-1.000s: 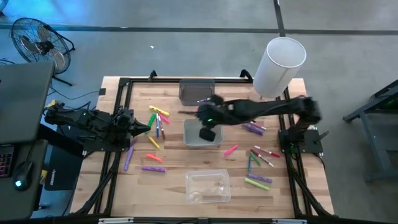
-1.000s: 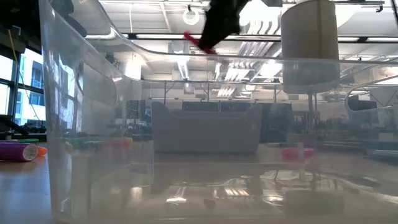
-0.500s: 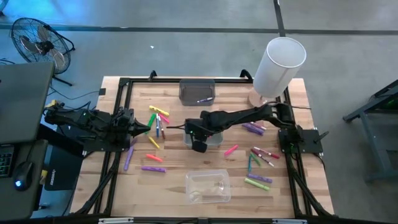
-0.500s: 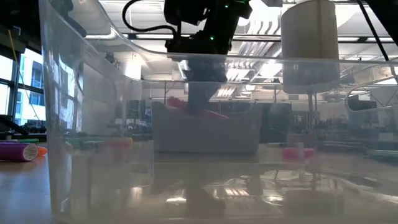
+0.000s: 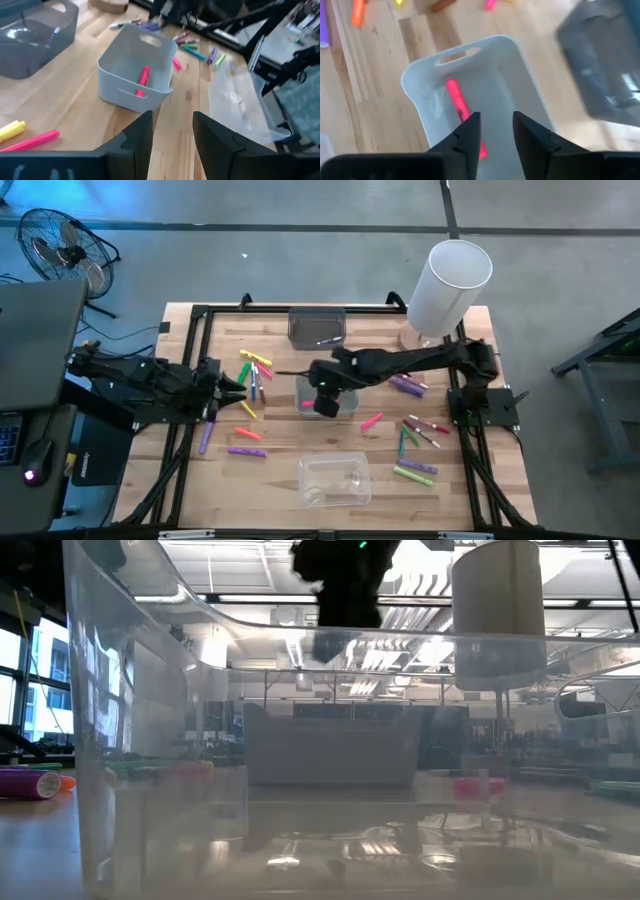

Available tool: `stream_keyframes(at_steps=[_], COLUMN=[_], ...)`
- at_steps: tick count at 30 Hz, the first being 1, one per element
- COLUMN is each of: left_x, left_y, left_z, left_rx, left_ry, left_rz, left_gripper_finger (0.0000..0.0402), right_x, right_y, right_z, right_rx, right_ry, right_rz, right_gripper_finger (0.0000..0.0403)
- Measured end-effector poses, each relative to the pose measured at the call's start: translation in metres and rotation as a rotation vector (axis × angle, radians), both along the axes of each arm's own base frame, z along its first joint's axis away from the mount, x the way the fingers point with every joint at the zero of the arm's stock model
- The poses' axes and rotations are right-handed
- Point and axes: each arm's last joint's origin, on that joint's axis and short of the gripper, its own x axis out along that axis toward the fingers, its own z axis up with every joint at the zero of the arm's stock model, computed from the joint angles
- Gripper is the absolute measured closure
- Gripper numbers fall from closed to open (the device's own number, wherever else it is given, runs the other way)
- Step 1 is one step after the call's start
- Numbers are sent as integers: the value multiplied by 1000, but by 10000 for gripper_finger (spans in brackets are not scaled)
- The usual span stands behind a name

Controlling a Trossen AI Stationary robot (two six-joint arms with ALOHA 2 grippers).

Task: Pick & Place Markers
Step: Put the orange pen into the transparent bin

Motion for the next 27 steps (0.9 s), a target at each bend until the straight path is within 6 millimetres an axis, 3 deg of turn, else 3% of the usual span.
stream_keyframes(at_steps=[8,15,20,27], left_x=[29,63,87,111], left_y=[-8,-20,-32,-42], left_z=[17,18,-3,-47], left_rx=[81,270,269,179], left_ry=[236,538,724,983], left_rz=[6,-160,-371,-402], left_gripper_finger=[263,263,263,263], right_x=[-80,-147,-176,-194], right_y=[14,37,55,73], right_z=[19,15,12,6], right_rx=[65,169,182,169], right_ry=[-169,-462,-626,-639], right_rz=[-105,-158,-108,-47], right_gripper_finger=[392,396,401,402])
